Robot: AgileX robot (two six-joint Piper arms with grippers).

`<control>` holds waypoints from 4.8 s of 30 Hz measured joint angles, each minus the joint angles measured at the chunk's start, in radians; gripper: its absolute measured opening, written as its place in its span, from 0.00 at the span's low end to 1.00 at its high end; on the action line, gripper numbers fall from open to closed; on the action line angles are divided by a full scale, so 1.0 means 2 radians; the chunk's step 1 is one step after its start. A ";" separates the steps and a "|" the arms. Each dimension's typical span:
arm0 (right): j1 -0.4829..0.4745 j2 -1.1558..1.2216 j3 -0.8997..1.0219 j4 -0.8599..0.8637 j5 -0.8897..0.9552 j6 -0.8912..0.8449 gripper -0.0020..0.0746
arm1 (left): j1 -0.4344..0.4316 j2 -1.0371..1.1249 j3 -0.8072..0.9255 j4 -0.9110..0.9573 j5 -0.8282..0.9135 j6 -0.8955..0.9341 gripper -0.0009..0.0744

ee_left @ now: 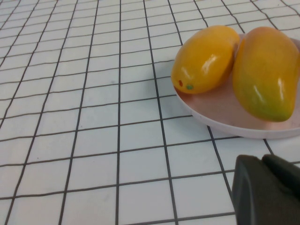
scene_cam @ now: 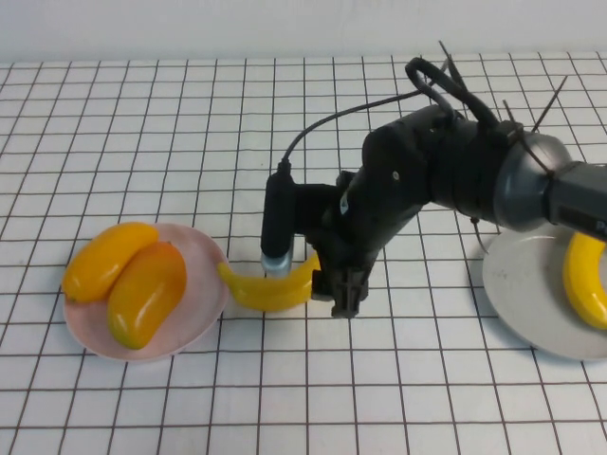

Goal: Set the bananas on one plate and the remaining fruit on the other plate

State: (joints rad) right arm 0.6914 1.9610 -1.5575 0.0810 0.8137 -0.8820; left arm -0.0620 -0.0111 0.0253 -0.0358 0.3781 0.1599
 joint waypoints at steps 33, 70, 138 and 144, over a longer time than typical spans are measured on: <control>0.005 0.100 -0.075 0.098 -0.002 -0.187 0.44 | 0.000 0.000 0.000 0.000 0.000 0.000 0.01; -0.207 -0.114 0.158 -0.056 0.024 0.523 0.44 | 0.000 0.000 0.000 0.000 0.000 0.000 0.01; -0.256 -0.891 0.717 0.101 -0.313 0.312 0.01 | 0.000 0.000 0.000 -0.002 0.000 0.000 0.01; -0.291 -0.904 0.789 0.012 -0.378 0.454 0.01 | 0.000 0.000 0.000 -0.002 0.000 0.000 0.01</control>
State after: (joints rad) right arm 0.1095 0.1538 0.0212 0.1046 0.0568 0.0268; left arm -0.0620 -0.0111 0.0253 -0.0394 0.3781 0.1599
